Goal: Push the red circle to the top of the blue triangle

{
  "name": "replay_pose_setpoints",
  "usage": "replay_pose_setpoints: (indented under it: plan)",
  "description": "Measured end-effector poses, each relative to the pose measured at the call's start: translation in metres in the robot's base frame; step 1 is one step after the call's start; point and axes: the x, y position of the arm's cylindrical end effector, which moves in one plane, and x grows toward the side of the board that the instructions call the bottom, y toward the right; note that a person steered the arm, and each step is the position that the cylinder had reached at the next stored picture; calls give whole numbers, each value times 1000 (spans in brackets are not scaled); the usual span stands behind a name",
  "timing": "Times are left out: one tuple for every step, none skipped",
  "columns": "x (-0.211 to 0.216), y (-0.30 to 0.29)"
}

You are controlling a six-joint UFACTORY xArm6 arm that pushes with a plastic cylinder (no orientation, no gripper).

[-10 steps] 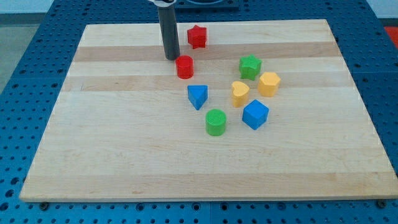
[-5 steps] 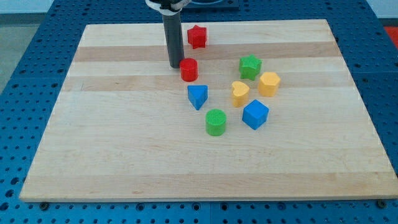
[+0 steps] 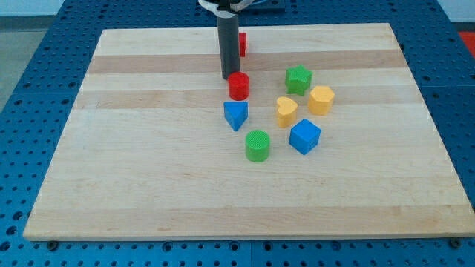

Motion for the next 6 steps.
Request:
replay_pose_setpoints:
  plan:
    - [0,1]
    - [0,1]
    - [3,1]
    - [4,1]
    - [6,1]
    - [6,1]
